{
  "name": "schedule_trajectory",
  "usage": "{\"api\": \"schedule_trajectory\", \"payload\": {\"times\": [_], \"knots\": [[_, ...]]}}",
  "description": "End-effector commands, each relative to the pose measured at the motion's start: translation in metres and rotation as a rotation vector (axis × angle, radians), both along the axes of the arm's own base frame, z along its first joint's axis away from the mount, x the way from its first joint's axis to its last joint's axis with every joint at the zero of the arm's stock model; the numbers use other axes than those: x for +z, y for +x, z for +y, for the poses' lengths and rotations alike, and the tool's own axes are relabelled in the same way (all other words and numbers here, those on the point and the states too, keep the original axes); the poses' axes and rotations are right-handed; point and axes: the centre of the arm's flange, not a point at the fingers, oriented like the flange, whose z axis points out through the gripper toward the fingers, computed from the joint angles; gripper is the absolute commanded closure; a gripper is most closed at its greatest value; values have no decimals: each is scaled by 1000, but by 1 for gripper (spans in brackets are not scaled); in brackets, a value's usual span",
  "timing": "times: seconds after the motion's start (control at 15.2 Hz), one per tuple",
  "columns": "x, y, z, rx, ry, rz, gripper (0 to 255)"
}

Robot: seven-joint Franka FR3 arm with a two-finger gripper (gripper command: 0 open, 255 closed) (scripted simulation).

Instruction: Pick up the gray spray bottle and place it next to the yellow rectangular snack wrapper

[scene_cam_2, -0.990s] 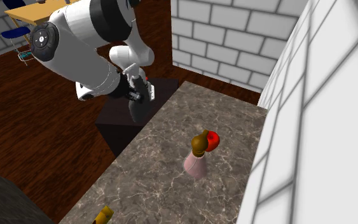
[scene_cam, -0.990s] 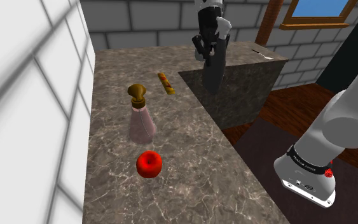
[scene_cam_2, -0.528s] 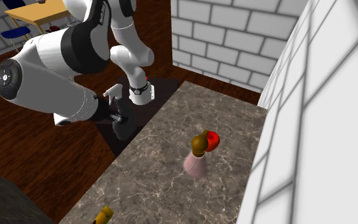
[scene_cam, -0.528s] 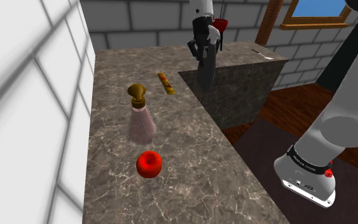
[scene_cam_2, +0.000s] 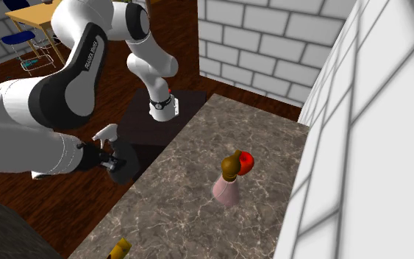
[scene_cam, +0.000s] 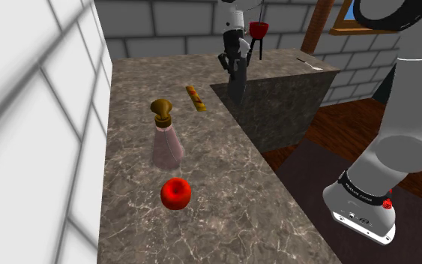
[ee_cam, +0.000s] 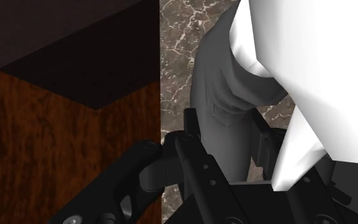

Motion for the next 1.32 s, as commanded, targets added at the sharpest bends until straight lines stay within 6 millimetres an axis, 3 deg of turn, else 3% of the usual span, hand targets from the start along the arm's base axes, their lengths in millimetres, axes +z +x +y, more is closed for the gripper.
{"api": "schedule_trajectory", "payload": {"times": [0.0,0.46,1.25], "knots": [[-16,21,-17,0,0,0,255],[-59,79,-70,0,0,0,255],[-122,79,-70,0,0,0,255]]}}
